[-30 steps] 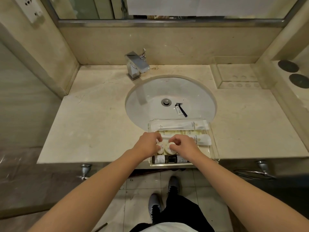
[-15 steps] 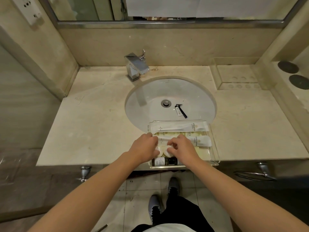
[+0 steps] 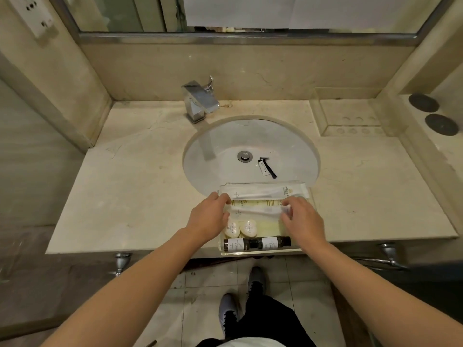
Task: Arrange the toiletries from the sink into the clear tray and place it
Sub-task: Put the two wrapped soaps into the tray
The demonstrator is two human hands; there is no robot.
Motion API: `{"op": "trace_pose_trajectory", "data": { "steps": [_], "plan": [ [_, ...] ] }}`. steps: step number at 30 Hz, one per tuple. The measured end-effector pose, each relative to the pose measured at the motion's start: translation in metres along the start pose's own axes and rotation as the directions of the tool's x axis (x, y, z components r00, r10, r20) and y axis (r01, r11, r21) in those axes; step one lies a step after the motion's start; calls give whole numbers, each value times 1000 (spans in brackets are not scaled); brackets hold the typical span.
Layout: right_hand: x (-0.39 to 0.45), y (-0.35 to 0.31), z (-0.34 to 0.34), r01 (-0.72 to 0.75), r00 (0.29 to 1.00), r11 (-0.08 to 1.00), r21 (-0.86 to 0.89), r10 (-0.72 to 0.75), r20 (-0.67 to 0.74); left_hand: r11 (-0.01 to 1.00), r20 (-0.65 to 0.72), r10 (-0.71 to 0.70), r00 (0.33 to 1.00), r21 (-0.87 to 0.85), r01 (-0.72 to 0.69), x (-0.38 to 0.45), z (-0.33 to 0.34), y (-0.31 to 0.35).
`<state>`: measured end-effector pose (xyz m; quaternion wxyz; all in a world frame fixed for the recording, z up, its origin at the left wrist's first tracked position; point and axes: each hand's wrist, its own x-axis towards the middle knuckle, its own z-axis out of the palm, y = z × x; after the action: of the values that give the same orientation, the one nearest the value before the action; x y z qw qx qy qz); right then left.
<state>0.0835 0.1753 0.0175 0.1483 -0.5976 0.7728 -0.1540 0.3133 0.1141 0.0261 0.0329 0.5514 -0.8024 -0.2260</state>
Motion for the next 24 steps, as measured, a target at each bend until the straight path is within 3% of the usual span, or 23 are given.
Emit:
{"op": "trace_pose_trajectory", "data": {
  "steps": [10, 16, 24],
  "plan": [
    [5, 35, -10, 147, 984, 935, -324, -105, 144, 993, 8, -10, 1000, 121, 9, 12, 3, 1],
    [8, 41, -4, 227, 974, 834, -503, -190, 124, 986, 22, 14, 1000, 165, -17, 14, 4, -1],
    [8, 40, -3, 222, 974, 857, -465, -214, 71, 992, 28, -34, 999, 127, 30, 19, 3, -3]
  ]
}}
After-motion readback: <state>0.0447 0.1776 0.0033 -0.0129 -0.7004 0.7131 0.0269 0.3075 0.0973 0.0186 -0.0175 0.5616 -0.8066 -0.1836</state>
